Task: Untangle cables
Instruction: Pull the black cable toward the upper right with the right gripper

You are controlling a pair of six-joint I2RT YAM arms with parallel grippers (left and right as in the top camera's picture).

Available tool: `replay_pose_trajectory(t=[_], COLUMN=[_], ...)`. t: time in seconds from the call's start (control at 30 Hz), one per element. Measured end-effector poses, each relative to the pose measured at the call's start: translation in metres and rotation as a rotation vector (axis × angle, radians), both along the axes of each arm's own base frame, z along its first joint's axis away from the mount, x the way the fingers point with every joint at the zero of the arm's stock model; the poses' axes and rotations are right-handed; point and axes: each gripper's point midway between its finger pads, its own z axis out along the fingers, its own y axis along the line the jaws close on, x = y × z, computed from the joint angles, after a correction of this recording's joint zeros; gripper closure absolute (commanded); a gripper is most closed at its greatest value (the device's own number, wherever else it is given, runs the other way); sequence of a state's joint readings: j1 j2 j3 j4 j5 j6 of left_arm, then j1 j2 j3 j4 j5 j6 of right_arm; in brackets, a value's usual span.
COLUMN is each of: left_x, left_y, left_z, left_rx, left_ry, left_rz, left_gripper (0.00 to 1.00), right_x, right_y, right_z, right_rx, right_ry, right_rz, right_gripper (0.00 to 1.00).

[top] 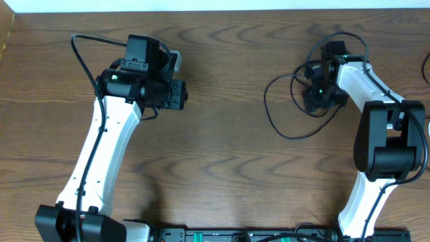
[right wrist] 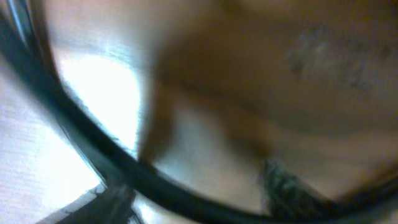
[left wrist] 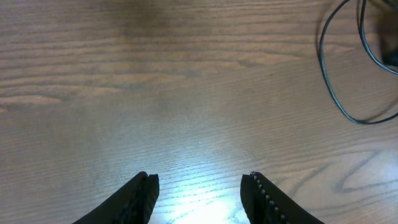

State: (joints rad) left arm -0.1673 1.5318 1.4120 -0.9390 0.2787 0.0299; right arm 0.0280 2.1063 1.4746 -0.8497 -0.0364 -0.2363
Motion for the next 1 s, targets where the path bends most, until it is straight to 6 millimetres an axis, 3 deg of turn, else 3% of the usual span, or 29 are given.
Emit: replay_pose_trajectory(t=[0.03,0.23,0.43,0.57,0.83,1.0], left_x=[0.0,-0.001,-0.002,-0.002,-0.003,-0.003], left_y=[0.0,0.0,0.0,0.001,0.001,0.001], left_z=[0.0,-0.001,-0.001,-0.001,-0.001,-0.002], left_rx=[0.001,0.002,0.003,0.004,0.004,0.005], left_ry=[0.001,0.006,0.01,0.01,0.013,0.014], left_rz=[0.0,0.0,-0.003,-0.003,-0.004,-0.004], left_gripper=[0.51,0.51,0.51,0.51,0.51,0.51], right_x=[0.007,0.039,0.05,0.055,0.101,0.106], right_y=[0.005,0.027,0.024,0.022,0.037,0.044], right_z=[0.001,0.006,0.006,0.006,0.023,0.027], right_rx=[0.024,0.12,0.099,0.105,0.385,0.53], right_ry=[-0.028,-0.15,-0.192,-0.204,-0.303,-0.232], right_rz=[-0.021,-0.084,-0.108,-0.208,-0.804,-1.135], right_gripper=[0.01,0.01,0.04,0.01,0.01,0.01])
